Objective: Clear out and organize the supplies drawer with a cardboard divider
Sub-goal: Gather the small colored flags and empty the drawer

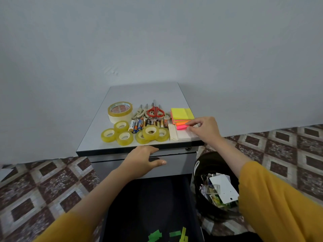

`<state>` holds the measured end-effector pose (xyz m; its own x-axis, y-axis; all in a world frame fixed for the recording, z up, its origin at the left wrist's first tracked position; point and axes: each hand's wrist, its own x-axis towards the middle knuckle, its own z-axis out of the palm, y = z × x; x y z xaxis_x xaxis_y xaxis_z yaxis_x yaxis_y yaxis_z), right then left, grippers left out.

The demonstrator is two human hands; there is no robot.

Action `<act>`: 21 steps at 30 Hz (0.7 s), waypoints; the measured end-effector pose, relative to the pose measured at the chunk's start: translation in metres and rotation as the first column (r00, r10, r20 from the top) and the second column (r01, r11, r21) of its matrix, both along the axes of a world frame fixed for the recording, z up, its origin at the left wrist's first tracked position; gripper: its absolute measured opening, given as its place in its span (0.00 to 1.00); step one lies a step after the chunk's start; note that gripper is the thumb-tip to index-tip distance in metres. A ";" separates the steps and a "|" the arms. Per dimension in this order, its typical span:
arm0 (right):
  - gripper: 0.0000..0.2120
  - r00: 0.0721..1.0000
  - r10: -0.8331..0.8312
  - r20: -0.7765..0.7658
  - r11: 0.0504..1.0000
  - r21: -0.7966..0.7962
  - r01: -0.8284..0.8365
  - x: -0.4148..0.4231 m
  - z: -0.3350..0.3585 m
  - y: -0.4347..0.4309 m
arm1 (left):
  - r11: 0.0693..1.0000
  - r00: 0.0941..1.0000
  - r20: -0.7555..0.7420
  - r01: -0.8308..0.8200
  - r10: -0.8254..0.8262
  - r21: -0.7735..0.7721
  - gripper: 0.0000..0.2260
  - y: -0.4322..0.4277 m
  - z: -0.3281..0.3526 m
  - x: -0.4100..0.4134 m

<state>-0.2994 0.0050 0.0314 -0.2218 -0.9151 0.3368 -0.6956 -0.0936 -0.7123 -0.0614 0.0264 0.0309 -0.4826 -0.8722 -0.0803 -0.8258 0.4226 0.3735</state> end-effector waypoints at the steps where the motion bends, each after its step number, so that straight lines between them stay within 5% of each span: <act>1: 0.07 0.999 -0.003 -0.035 1.000 0.015 0.003 0.000 0.000 -0.002 | 1.000 1.000 -0.001 0.002 -0.002 0.003 0.29 0.000 -0.001 0.000; 8: 0.08 0.967 0.015 -0.255 0.996 0.089 0.008 0.002 0.002 -0.013 | 1.000 1.000 0.006 0.010 -0.010 0.010 0.29 0.000 -0.006 0.001; 21: 0.08 0.920 -0.001 -0.391 0.993 0.108 0.047 0.001 0.007 -0.012 | 0.998 0.999 0.002 0.034 -0.035 0.056 0.24 0.002 -0.009 0.003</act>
<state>-0.2985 -0.0073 0.0383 -0.1160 -0.9482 0.2957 -0.9212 -0.0087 -0.3891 -0.0580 0.0280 0.0218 -0.5120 -0.8491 -0.1300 -0.8122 0.4293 0.3950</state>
